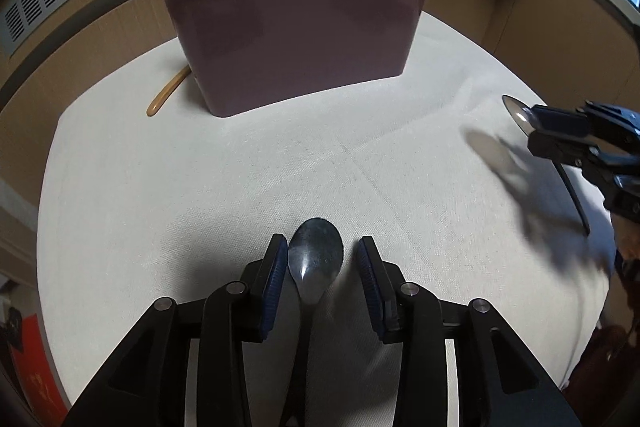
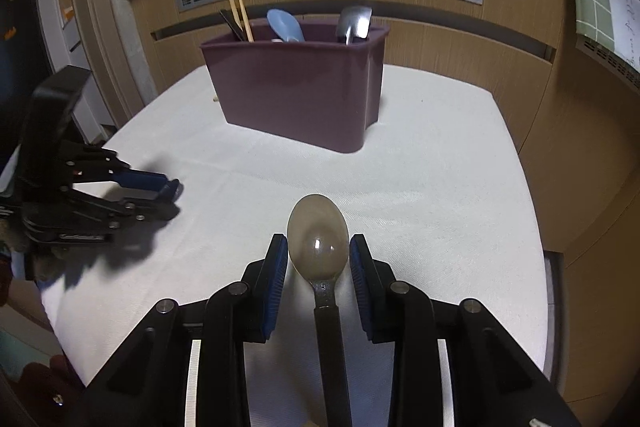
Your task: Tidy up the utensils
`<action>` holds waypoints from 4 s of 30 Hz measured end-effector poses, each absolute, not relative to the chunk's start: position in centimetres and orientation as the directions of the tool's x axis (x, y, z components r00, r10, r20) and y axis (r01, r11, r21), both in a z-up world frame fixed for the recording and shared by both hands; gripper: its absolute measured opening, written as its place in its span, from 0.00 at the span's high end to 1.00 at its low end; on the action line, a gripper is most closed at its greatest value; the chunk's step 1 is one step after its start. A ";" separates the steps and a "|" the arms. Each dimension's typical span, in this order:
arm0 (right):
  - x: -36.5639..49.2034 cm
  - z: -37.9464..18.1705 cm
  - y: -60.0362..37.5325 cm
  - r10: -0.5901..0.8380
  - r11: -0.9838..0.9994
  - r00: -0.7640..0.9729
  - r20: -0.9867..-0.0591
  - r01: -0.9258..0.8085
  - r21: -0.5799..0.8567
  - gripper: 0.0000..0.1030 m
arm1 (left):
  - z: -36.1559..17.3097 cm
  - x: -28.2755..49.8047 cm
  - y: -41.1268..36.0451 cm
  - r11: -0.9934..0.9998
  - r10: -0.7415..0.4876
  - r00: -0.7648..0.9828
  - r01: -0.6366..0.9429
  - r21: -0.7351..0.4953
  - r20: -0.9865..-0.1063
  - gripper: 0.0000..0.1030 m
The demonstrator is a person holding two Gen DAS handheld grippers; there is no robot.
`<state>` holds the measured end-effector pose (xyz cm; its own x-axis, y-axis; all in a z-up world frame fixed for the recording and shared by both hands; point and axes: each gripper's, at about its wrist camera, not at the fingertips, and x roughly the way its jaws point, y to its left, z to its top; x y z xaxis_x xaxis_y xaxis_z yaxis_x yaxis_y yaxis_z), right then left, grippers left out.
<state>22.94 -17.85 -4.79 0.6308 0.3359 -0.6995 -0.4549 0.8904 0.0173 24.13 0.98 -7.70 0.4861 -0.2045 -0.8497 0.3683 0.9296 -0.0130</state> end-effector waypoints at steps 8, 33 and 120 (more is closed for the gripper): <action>21.6 -4.5 -16.7 0.338 0.889 0.660 -0.671 -0.458 -0.003 0.72 | -7.3 23.6 1.1 0.934 -0.185 0.503 0.356 0.007 -0.844 0.72; 21.9 -2.9 -17.0 0.312 0.921 0.708 -0.634 -0.388 0.021 0.72 | 1.4 17.5 4.3 0.972 -0.221 0.784 0.131 -0.194 -0.581 0.72; 14.3 2.0 -16.0 0.314 0.931 0.809 -0.497 -0.365 -0.005 0.81 | 2.6 10.5 1.9 0.996 0.043 0.854 -0.074 -0.039 -0.519 0.59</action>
